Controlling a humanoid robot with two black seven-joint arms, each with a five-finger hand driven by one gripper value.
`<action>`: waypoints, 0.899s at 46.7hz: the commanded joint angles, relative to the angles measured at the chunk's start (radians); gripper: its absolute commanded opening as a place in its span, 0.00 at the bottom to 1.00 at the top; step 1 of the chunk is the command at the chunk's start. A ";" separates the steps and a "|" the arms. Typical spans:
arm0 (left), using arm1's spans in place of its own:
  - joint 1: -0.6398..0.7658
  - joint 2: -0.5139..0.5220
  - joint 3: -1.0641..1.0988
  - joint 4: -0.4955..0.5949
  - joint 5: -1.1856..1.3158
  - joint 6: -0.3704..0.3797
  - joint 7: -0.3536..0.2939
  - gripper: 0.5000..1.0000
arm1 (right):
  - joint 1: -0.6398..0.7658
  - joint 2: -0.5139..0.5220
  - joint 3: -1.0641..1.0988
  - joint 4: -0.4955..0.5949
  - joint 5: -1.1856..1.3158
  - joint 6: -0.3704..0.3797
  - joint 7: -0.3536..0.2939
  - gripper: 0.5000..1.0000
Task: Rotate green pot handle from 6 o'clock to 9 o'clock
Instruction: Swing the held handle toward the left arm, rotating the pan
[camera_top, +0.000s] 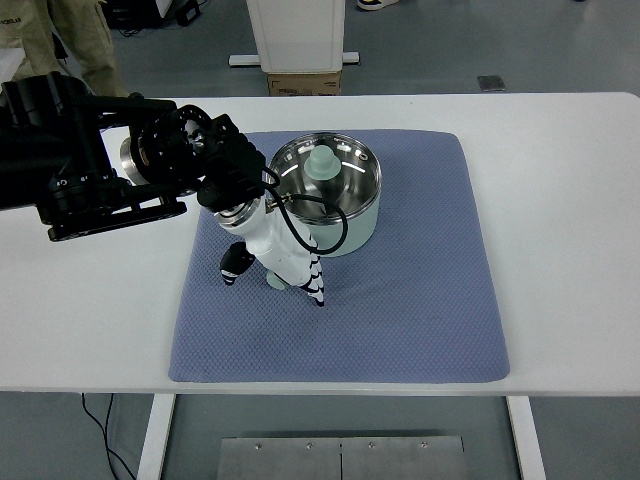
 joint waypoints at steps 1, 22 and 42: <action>-0.007 0.000 0.000 0.000 0.029 -0.002 0.000 1.00 | 0.000 0.000 0.000 0.000 0.000 0.000 0.000 1.00; -0.039 -0.001 0.029 -0.007 0.047 -0.003 0.000 1.00 | 0.000 0.000 0.000 0.000 0.000 0.000 0.000 1.00; -0.047 0.003 0.049 -0.004 0.037 -0.135 0.000 1.00 | 0.000 0.000 0.000 0.000 0.000 0.000 0.000 1.00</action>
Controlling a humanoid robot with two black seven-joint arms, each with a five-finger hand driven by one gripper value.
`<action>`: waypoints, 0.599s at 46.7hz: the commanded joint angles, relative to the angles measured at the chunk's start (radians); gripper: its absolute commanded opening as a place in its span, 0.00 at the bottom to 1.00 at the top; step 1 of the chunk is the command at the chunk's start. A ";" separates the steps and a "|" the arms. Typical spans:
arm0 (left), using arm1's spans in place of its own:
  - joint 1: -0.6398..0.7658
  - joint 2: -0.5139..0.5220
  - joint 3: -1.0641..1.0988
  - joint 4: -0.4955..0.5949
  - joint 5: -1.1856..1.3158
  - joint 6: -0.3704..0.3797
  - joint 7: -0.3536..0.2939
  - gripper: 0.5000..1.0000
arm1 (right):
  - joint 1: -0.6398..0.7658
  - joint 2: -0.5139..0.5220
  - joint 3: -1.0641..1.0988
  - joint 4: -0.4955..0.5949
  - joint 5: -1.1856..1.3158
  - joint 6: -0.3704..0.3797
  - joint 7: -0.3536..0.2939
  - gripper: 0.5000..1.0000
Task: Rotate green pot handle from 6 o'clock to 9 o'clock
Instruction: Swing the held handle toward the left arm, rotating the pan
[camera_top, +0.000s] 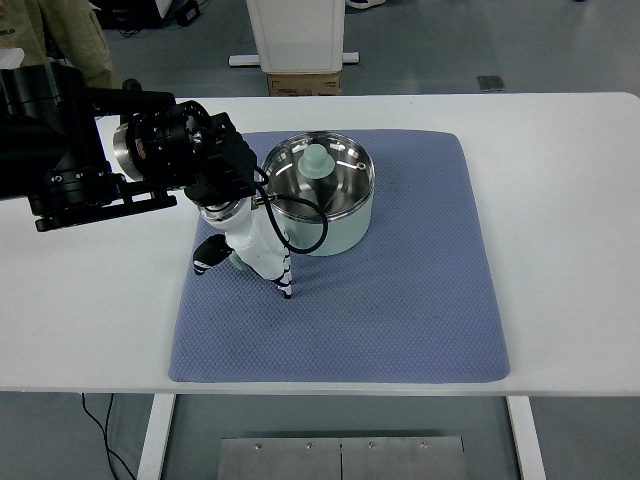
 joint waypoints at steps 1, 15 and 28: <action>-0.001 0.001 -0.005 0.001 -0.001 -0.030 0.000 1.00 | 0.000 0.000 0.000 0.000 0.000 0.000 0.000 1.00; -0.017 0.000 -0.008 0.005 0.010 -0.065 0.000 1.00 | 0.000 0.000 0.000 0.000 0.000 0.000 0.000 1.00; -0.034 0.006 -0.007 0.008 0.010 -0.098 0.000 1.00 | 0.000 0.000 0.000 0.000 0.000 0.000 0.000 1.00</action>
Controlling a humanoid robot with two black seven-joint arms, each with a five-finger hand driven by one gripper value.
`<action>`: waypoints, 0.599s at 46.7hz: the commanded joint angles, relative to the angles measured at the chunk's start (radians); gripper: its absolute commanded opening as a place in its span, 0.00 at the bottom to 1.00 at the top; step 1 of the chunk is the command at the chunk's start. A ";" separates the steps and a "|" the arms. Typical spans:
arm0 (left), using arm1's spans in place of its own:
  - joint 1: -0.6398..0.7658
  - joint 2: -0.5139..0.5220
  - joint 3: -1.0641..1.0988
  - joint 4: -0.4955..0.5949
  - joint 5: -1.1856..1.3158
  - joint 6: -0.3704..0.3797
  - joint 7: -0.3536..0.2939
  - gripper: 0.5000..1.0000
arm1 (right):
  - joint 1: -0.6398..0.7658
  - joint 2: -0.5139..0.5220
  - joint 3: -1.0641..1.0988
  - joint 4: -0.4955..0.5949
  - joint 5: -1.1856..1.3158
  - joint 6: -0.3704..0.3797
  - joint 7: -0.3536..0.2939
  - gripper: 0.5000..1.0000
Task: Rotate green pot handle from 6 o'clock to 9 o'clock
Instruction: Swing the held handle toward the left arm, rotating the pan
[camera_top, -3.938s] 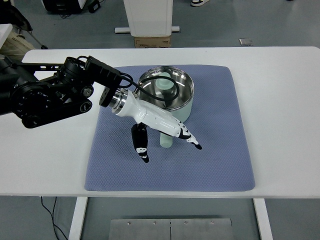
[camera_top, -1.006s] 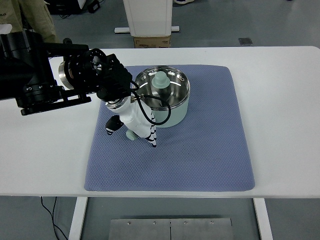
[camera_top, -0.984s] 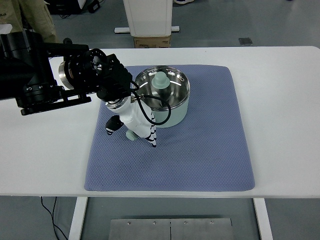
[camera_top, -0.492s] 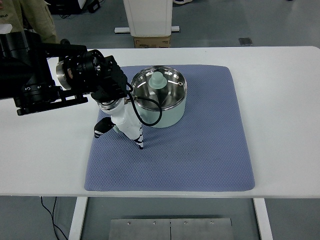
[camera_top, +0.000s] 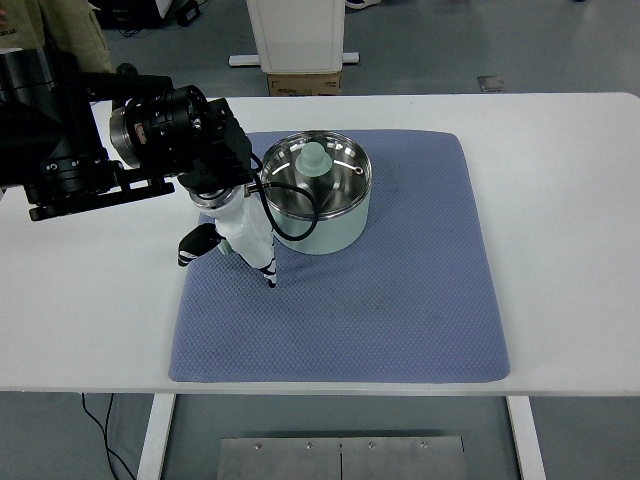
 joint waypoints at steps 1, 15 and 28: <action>-0.004 -0.001 0.001 -0.001 -0.001 -0.003 0.000 1.00 | 0.000 0.000 0.000 0.000 0.000 0.000 0.000 1.00; -0.004 -0.005 0.010 0.013 -0.001 -0.003 0.000 1.00 | 0.000 0.000 0.000 0.000 0.000 0.000 0.000 1.00; -0.004 -0.013 0.024 0.019 -0.001 -0.003 0.000 1.00 | 0.000 0.000 0.000 0.000 0.000 0.000 0.000 1.00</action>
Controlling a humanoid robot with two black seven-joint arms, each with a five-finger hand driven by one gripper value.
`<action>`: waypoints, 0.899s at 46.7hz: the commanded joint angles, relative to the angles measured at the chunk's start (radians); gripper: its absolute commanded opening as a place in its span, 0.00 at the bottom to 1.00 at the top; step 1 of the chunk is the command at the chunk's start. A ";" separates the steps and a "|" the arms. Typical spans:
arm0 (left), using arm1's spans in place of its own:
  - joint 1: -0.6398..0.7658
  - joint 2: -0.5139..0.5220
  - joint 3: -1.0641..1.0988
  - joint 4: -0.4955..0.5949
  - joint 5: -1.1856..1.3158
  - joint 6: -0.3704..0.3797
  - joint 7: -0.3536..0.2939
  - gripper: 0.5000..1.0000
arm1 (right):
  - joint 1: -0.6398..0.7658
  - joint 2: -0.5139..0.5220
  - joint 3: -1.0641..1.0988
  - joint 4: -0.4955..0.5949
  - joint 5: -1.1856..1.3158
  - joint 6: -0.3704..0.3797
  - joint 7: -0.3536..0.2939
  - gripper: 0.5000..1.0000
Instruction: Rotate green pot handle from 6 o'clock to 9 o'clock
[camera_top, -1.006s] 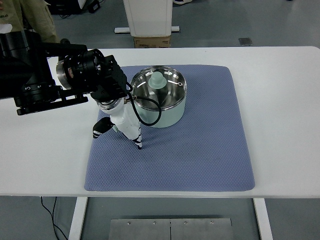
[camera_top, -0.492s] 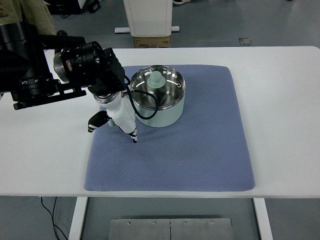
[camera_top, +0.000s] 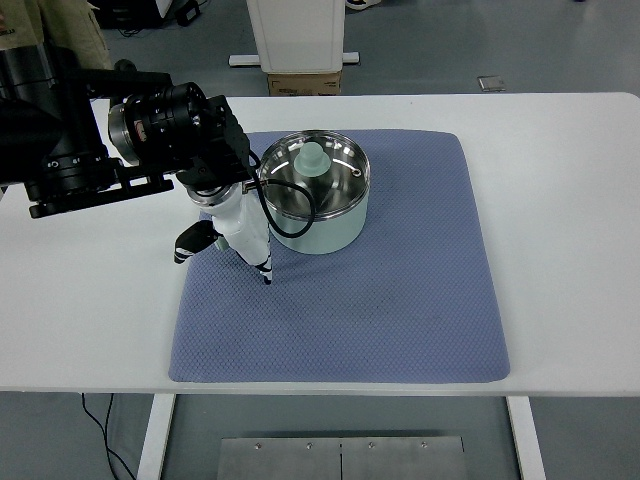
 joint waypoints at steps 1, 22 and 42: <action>0.000 -0.002 0.014 0.003 0.000 0.000 0.000 1.00 | 0.000 0.000 0.000 0.000 0.000 0.000 0.000 1.00; -0.006 -0.004 0.100 0.038 0.035 0.000 0.000 1.00 | 0.000 0.000 0.000 0.000 0.000 0.000 0.000 1.00; -0.006 -0.005 0.100 0.121 0.069 0.000 0.000 1.00 | 0.000 0.000 0.000 0.000 0.000 0.000 0.000 1.00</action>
